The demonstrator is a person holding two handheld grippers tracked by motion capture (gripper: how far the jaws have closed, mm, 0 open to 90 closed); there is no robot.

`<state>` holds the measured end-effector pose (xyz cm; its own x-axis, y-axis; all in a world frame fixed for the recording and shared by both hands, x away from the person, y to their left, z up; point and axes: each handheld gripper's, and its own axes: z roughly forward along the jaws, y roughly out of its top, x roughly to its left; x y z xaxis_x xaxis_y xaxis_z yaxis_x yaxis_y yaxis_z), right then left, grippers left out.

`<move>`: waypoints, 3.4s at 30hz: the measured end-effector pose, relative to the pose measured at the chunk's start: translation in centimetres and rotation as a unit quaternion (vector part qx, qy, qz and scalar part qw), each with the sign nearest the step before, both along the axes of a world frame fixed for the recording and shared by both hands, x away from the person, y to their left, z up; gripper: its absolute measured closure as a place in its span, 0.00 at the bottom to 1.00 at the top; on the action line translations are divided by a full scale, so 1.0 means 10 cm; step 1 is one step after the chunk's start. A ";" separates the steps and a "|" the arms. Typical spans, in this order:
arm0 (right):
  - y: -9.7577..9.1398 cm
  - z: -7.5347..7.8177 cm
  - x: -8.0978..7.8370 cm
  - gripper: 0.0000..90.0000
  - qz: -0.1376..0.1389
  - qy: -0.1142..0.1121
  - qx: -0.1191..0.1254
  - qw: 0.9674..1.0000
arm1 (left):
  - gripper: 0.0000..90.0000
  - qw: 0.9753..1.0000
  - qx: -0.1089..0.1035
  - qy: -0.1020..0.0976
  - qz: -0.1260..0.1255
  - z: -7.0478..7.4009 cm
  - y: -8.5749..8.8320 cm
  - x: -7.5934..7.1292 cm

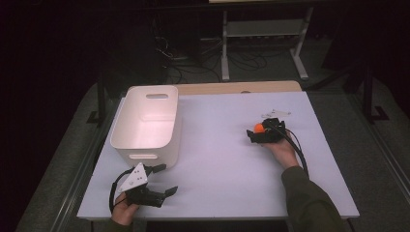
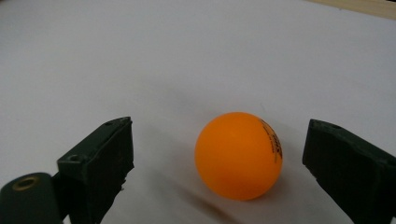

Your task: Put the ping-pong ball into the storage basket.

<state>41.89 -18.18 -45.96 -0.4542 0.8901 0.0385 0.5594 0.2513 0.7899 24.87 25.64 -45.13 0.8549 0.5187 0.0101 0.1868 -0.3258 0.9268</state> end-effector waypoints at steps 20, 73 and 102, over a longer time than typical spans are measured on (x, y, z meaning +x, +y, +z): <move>0.00 -0.01 -0.02 0.31 -0.010 -0.009 -0.006 1.000 | 0.16 1.000 0.001 -0.001 0.000 0.00 0.00 0.00; 0.03 0.13 -0.09 0.55 0.000 -0.008 -0.001 1.000 | 0.16 1.000 0.004 -0.003 -0.001 0.00 -0.01 -0.01; 0.20 0.29 -0.19 0.55 0.061 0.005 0.000 0.998 | 0.16 1.000 0.005 -0.003 -0.002 0.00 -0.01 -0.01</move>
